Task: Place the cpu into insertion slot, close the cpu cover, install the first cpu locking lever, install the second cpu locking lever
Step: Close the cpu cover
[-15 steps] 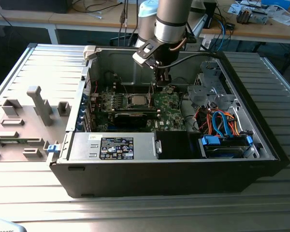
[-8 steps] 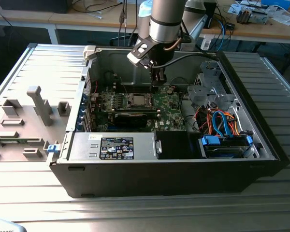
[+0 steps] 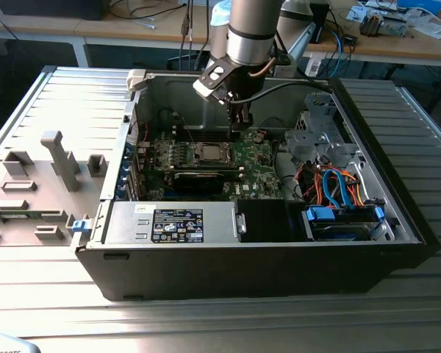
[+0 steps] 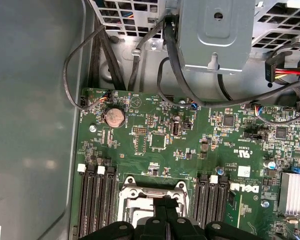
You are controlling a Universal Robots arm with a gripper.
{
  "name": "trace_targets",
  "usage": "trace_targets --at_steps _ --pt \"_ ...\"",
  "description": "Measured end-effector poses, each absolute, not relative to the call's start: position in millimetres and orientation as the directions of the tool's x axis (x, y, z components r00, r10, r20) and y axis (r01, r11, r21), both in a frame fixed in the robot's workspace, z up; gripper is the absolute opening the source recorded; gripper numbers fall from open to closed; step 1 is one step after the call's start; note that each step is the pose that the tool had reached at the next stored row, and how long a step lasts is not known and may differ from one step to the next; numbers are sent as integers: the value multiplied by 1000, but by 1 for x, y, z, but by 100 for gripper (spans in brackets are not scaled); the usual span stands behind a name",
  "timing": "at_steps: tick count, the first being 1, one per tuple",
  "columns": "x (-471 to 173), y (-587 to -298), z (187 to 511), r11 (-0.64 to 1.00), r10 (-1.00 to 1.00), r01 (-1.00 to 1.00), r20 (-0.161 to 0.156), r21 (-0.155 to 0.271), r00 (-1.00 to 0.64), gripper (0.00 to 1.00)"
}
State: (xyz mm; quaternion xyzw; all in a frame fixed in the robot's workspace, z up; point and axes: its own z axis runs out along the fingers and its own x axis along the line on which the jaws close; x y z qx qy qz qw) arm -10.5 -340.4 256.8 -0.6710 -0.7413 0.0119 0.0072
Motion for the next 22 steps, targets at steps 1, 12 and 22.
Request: trace_targets --at_steps 1,12,22 --pt "-11 -340 257 99 995 995 -5 -27 -99 11" --pt "-28 -341 252 99 995 995 -3 -27 -99 11" --pt "-53 -341 237 100 995 995 -3 -27 -100 11"
